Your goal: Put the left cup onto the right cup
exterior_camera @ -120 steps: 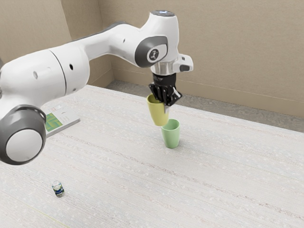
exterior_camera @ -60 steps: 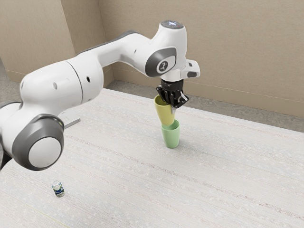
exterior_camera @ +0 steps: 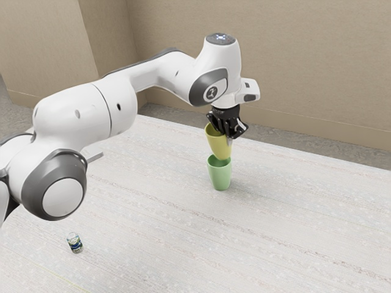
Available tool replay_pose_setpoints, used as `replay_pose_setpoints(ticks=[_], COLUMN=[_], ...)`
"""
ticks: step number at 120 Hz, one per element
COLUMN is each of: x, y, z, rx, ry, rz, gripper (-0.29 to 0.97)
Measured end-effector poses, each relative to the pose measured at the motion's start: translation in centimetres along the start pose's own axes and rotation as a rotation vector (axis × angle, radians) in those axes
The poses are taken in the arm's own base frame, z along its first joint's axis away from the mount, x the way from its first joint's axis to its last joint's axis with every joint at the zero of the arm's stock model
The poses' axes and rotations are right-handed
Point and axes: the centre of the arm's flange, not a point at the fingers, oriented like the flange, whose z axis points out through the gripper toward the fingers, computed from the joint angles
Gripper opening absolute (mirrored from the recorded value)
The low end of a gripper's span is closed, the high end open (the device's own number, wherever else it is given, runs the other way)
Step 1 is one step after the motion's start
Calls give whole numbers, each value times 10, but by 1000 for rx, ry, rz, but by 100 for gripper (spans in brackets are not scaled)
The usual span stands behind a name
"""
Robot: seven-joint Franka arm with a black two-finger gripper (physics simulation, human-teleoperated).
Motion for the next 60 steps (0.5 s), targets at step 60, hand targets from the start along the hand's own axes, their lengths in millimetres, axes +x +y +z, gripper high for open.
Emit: replay_pose_setpoints(ticks=[60], x=[-6], y=[-15], z=[15], rx=[-43], ry=[-64], rz=[-52], gripper=[-11])
